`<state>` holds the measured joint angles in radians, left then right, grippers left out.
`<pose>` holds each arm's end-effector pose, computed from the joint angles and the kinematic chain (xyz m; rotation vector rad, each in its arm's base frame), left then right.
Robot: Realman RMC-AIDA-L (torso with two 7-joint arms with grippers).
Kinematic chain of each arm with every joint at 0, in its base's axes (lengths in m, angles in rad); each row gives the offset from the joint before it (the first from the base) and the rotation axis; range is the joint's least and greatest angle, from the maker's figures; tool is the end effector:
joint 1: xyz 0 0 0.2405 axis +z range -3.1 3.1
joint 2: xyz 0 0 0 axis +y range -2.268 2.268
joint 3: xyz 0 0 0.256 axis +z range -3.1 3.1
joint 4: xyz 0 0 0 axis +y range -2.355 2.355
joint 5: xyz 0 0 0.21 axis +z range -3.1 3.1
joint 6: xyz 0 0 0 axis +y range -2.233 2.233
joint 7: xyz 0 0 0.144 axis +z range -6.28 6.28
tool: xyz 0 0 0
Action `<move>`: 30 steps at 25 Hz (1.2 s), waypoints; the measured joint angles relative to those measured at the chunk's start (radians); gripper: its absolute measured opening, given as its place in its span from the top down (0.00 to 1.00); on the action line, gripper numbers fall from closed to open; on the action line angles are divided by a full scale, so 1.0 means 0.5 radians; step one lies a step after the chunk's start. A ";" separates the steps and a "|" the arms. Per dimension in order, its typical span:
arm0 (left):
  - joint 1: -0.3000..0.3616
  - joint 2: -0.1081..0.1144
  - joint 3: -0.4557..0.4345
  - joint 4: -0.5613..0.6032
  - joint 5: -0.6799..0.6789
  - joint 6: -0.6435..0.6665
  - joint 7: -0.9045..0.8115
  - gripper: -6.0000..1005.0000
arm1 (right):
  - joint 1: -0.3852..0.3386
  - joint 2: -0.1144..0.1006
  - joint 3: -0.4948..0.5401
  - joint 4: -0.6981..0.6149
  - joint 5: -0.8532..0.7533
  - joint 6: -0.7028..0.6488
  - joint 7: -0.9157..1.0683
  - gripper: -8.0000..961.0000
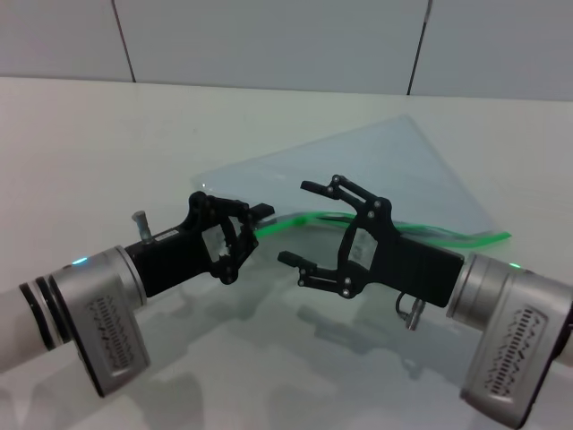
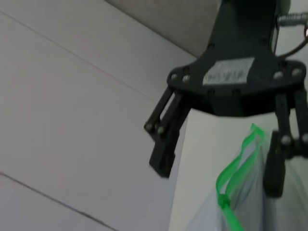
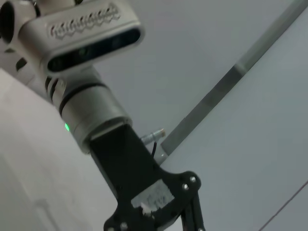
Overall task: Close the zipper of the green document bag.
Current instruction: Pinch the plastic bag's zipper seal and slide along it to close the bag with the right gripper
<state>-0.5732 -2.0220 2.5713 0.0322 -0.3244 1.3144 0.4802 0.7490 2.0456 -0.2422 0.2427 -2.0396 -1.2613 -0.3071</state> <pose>-0.2811 0.3158 -0.0611 -2.1458 0.8149 -0.3093 0.2072 0.3152 -0.1131 -2.3394 -0.6674 0.6406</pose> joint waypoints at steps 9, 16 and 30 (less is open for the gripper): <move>0.004 -0.009 0.003 0.009 0.062 0.050 -0.002 0.95 | 0.031 0.002 0.026 0.020 0.000 0.113 -0.079 0.18; 0.011 -0.010 0.002 0.009 0.063 0.050 -0.003 0.95 | 0.021 0.002 0.027 0.024 -0.005 0.139 -0.160 0.19; 0.025 -0.011 0.002 0.009 0.063 0.075 0.019 0.96 | 0.014 0.001 0.022 0.045 -0.011 0.239 -0.264 0.79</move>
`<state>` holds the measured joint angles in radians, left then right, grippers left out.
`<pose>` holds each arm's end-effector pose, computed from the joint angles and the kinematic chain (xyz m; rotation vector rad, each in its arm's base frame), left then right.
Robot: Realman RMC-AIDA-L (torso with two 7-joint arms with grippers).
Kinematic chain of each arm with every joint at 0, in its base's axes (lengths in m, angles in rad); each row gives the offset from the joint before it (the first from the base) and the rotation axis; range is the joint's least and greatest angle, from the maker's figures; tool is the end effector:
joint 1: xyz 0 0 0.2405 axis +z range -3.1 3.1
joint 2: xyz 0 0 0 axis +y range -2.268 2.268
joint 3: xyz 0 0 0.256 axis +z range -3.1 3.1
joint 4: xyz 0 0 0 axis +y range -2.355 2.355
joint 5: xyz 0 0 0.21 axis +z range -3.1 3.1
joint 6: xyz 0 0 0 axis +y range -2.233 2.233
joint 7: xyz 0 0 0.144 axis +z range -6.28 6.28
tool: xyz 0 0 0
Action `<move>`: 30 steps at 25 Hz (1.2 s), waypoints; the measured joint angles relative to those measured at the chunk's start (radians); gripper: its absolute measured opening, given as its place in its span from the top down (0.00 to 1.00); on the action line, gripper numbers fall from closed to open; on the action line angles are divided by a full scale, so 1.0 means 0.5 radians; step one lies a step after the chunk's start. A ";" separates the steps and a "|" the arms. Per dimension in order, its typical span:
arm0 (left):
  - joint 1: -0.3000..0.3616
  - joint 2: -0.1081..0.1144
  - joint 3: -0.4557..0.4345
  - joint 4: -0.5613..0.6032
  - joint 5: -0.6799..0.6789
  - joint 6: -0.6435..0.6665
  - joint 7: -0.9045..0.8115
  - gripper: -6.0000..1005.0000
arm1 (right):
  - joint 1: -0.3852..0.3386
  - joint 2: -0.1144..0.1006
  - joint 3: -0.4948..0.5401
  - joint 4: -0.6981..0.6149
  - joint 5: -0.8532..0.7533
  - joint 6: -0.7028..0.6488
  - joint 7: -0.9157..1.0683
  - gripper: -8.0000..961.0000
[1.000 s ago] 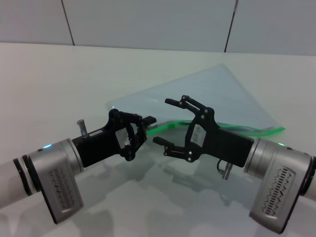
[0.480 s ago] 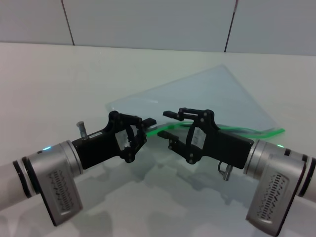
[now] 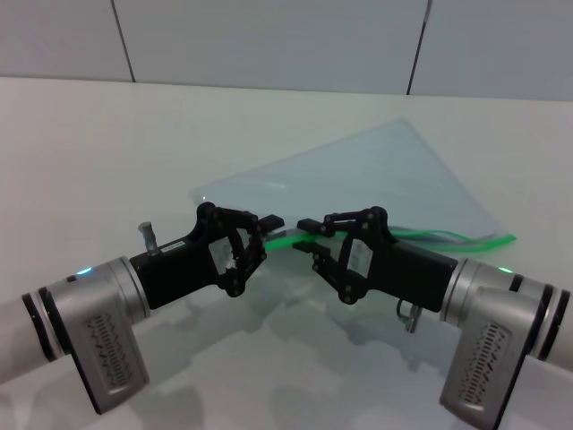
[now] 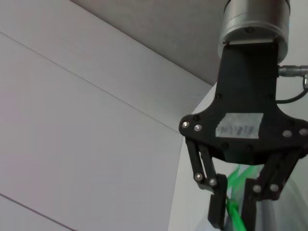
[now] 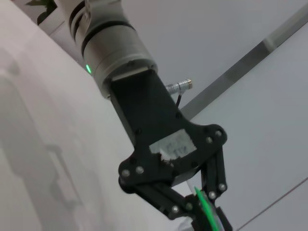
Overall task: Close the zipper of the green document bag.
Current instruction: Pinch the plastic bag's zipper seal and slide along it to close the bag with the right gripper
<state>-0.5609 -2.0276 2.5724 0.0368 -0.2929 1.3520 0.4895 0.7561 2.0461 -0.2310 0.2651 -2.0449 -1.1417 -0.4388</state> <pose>-0.2778 0.3061 -0.0653 -2.1518 0.8473 -0.3557 0.2158 0.3190 -0.1235 -2.3329 -0.7747 0.4658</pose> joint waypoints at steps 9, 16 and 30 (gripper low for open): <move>0.002 -0.001 0.000 0.000 0.000 0.004 0.001 0.96 | -0.003 0.000 0.000 0.020 0.000 0.009 -0.051 0.86; 0.014 -0.001 0.000 -0.003 0.000 0.006 0.003 0.96 | -0.005 0.000 0.005 0.065 0.009 0.011 -0.169 0.90; 0.044 0.004 -0.005 -0.006 -0.008 0.084 0.006 0.96 | -0.195 -0.013 0.231 0.033 0.013 0.058 -0.239 0.91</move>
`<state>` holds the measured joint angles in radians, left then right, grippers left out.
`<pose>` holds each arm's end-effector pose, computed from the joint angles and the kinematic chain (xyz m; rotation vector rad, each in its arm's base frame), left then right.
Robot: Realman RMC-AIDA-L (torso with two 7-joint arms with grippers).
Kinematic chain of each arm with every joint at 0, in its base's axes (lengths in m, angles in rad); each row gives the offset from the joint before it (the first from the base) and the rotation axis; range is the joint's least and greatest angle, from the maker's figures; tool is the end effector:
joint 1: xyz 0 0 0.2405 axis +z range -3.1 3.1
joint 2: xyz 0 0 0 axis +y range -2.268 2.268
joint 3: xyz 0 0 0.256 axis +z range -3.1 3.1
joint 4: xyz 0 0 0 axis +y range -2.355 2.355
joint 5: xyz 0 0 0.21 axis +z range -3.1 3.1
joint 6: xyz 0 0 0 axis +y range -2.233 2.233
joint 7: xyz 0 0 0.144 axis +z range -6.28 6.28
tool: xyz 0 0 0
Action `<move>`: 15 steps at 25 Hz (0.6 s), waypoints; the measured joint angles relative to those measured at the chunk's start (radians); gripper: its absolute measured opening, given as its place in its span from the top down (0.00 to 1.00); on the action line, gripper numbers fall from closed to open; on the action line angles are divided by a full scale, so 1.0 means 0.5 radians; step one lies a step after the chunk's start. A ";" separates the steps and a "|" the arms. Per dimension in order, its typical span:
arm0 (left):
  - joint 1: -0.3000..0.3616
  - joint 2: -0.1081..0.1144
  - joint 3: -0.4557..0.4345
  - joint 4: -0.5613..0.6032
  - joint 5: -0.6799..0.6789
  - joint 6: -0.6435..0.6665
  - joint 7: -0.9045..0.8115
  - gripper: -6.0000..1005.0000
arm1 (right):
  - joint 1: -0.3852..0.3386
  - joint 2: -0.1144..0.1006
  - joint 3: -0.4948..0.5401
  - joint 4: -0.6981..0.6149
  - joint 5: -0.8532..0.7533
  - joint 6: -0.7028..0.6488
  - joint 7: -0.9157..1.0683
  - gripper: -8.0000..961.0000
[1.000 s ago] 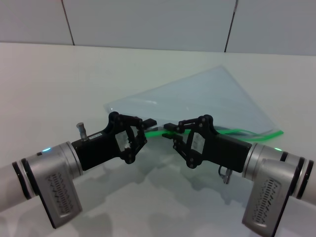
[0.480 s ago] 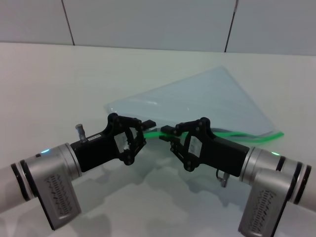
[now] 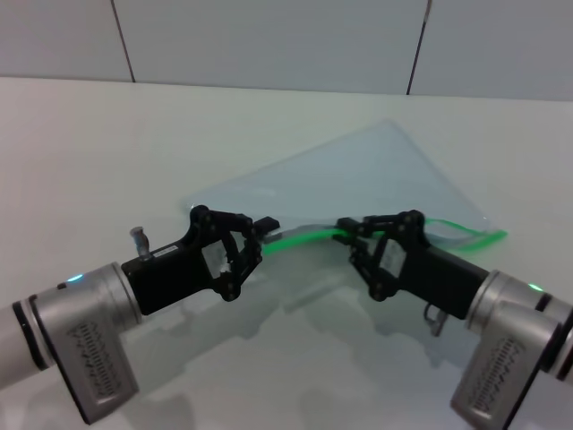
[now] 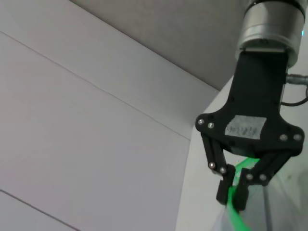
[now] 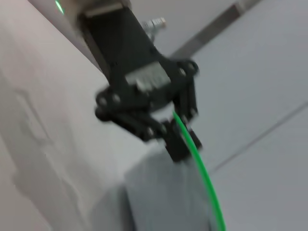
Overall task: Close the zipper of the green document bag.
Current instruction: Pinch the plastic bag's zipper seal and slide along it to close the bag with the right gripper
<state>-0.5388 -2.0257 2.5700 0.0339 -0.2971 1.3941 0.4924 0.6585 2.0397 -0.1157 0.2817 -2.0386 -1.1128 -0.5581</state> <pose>-0.2804 0.2987 -0.0615 -2.1348 0.8358 -0.3841 0.2423 0.3130 -0.1155 -2.2395 -0.6822 0.3553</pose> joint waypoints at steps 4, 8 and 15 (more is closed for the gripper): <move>0.020 0.003 -0.013 -0.009 -0.009 0.025 0.000 0.96 | -0.069 -0.002 0.108 -0.058 0.000 0.012 0.000 0.91; 0.031 0.005 -0.016 -0.012 -0.012 0.025 0.001 0.96 | -0.148 -0.002 0.294 -0.133 0.001 0.032 -0.007 0.91; 0.032 0.004 -0.017 -0.017 -0.014 0.015 0.000 0.97 | -0.264 0.000 0.712 -0.163 0.129 0.089 -0.204 0.91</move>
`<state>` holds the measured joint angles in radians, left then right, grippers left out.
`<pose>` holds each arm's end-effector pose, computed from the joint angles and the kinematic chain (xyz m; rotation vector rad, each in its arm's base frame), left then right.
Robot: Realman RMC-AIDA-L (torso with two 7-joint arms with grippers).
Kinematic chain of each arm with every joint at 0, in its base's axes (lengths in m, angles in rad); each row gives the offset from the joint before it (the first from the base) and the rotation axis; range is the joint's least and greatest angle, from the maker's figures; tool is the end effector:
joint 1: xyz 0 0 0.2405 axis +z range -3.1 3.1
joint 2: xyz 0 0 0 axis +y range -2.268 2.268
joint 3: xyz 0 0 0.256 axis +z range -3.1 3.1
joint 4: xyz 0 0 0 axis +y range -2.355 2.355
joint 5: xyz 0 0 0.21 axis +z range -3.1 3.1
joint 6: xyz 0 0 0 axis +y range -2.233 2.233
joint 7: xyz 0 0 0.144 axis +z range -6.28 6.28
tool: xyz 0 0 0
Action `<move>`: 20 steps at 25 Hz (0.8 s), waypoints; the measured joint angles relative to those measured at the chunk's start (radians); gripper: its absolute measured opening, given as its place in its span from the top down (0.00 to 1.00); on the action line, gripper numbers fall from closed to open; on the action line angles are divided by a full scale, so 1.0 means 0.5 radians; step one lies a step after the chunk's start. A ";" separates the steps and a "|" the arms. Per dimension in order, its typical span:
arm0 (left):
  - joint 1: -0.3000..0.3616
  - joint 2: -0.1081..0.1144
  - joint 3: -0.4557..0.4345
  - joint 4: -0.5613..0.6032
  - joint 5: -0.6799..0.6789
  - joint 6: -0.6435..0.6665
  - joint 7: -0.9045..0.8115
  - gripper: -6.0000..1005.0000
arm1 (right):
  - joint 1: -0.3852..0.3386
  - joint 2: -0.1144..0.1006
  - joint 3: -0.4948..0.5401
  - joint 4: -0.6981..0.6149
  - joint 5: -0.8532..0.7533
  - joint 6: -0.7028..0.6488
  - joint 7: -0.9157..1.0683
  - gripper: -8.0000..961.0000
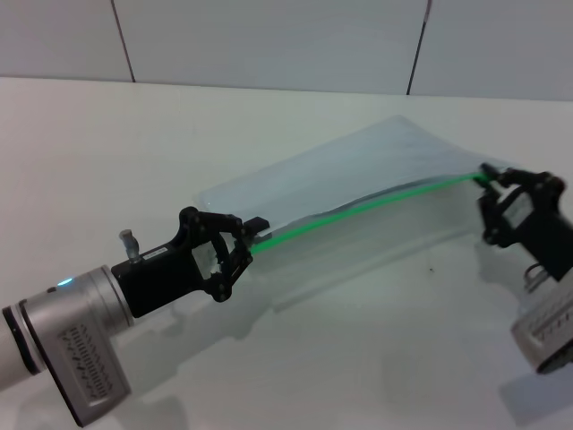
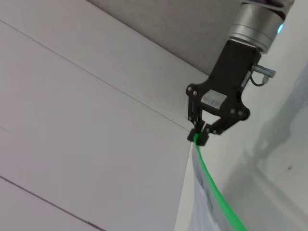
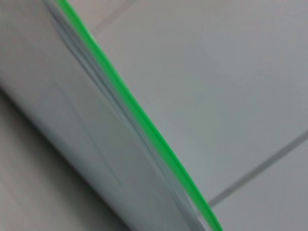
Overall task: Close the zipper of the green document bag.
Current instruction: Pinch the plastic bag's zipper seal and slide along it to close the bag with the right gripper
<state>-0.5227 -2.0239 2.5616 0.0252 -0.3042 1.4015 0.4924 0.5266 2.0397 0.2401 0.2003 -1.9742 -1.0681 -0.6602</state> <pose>-0.2868 0.2957 -0.0579 -2.1276 0.8098 -0.3692 0.3031 0.3353 -0.0601 -1.9397 -0.3381 0.0942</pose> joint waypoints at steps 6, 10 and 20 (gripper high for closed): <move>0.007 -0.003 -0.001 -0.001 0.000 -0.003 0.006 0.97 | -0.011 -0.002 0.017 -0.023 0.253 0.007 -0.046 0.91; 0.020 -0.008 -0.003 -0.002 0.000 -0.014 0.060 0.97 | -0.016 0.000 0.020 -0.024 0.332 0.000 -0.059 0.91; 0.056 -0.013 -0.009 0.015 -0.249 -0.027 0.055 0.94 | -0.012 0.007 0.040 0.068 0.714 -0.114 -0.039 0.88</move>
<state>-0.4947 -2.0306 2.5571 0.0330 -0.4286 1.3878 0.5201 0.5207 2.0432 0.2601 0.2344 -1.6171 -1.1252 -0.6795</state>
